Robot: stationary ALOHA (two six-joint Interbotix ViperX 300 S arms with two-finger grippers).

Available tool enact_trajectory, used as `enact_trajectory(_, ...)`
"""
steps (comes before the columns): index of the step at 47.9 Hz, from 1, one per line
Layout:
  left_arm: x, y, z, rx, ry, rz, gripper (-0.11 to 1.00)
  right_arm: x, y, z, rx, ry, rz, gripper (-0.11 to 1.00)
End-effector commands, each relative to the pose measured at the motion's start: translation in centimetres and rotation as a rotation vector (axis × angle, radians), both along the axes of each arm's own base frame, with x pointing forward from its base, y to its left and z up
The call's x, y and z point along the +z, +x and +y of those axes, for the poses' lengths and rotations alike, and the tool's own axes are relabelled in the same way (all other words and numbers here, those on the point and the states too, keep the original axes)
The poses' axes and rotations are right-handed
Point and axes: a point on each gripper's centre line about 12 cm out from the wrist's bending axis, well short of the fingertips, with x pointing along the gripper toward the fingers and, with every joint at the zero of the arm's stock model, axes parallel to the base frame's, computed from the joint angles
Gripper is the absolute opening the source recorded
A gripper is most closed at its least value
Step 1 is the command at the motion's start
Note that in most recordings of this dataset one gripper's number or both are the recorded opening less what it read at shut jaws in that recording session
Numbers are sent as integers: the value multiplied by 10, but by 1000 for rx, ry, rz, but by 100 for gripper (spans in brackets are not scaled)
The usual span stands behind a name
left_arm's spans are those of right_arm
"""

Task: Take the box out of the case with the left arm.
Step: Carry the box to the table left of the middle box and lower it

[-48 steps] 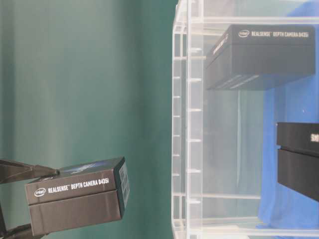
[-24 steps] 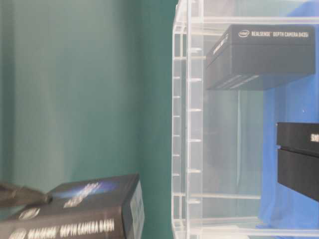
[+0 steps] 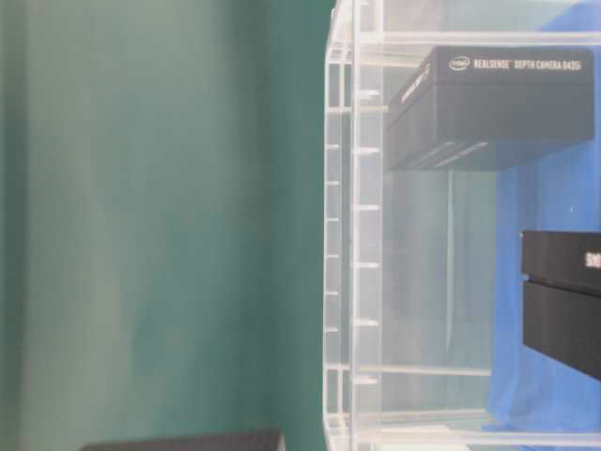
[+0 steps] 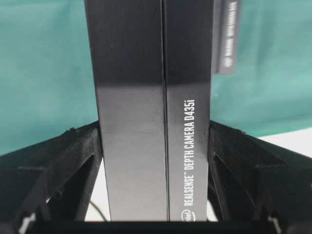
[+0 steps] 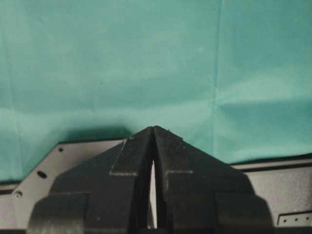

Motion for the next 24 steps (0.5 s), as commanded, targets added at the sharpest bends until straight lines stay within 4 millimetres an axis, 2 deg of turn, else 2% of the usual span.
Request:
enact_trajectory(1, 15, -3, -3, -6, -9, -33, 63, 3, 2, 0, 0, -3, -14, 2)
enact_trajectory(24, 10, 2, -5, -4, 3, -13, 63, 3, 2, 0, -1, -2, -14, 2)
